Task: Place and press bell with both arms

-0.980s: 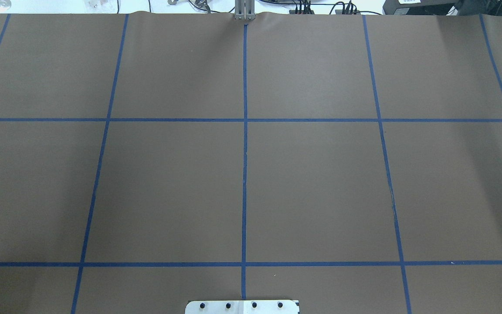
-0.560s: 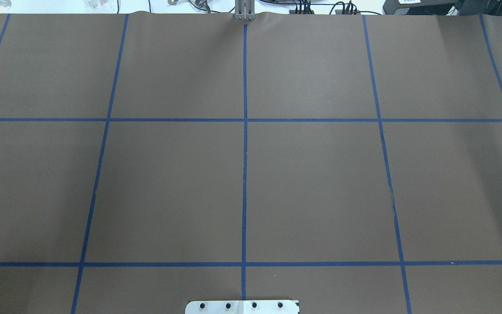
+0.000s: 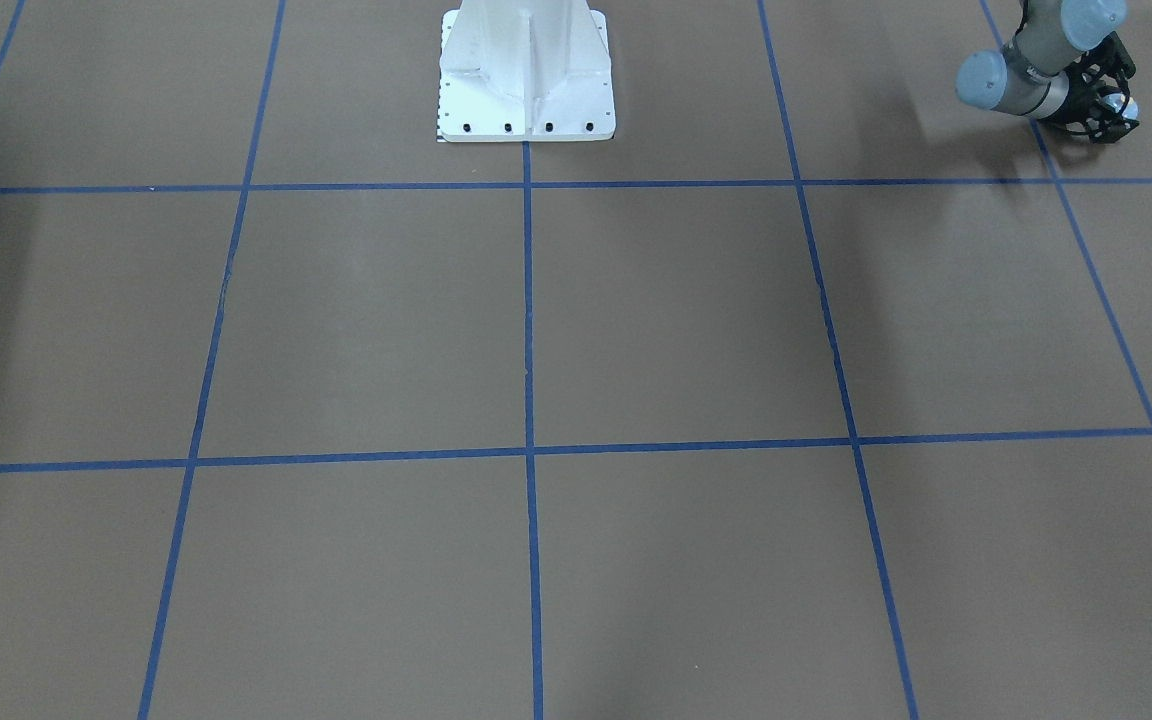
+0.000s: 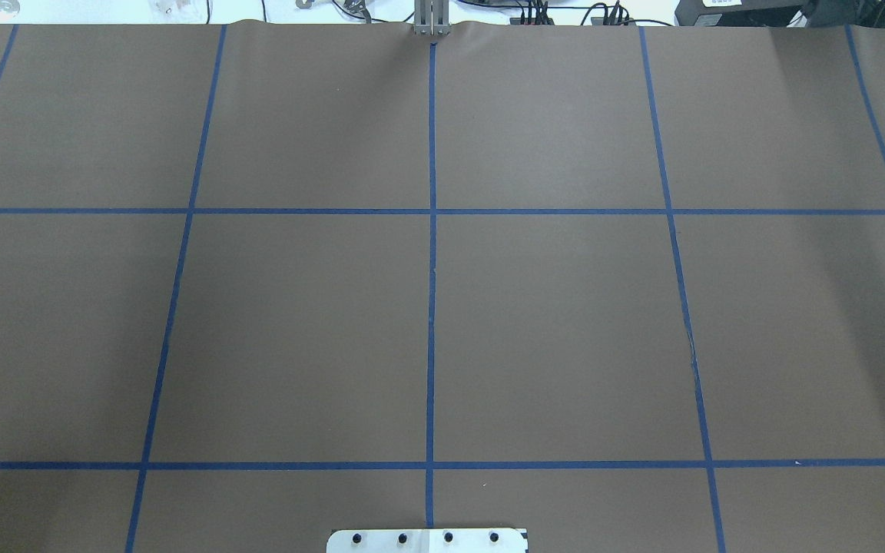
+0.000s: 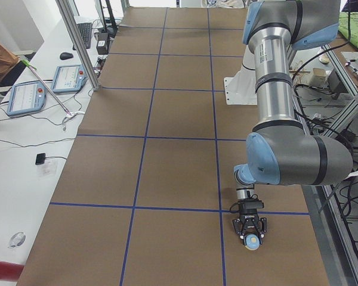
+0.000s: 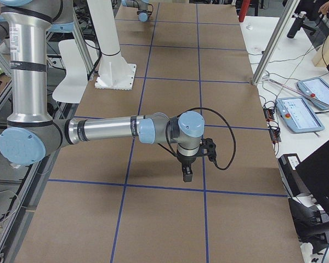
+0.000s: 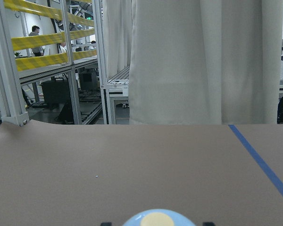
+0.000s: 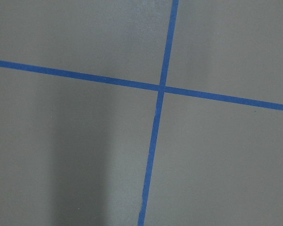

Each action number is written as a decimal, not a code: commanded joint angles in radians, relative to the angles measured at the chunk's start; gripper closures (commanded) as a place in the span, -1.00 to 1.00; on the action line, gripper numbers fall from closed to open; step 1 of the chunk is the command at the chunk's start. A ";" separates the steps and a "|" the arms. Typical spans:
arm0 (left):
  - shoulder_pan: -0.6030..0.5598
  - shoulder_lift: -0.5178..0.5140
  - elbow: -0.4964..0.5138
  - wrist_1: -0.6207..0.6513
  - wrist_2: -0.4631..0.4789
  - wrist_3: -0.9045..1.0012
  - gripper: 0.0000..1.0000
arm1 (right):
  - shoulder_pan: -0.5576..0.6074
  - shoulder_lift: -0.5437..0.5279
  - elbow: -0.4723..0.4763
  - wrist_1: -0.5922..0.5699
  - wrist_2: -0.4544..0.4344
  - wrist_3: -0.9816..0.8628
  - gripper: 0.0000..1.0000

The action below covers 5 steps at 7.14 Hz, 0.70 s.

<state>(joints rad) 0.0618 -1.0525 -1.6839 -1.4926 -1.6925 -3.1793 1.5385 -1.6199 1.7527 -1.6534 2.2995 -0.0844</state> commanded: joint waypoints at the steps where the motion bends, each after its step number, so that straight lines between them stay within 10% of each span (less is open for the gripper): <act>1: 0.001 0.121 -0.045 -0.005 0.000 0.117 1.00 | 0.000 -0.005 0.005 -0.002 0.002 0.000 -1.00; 5: -0.229 0.261 -0.160 -0.051 0.036 0.590 1.00 | 0.002 -0.017 0.016 -0.008 0.008 0.000 -1.00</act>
<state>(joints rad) -0.0447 -0.7992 -1.8134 -1.5392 -1.6771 -2.7722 1.5398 -1.6335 1.7667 -1.6600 2.3050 -0.0844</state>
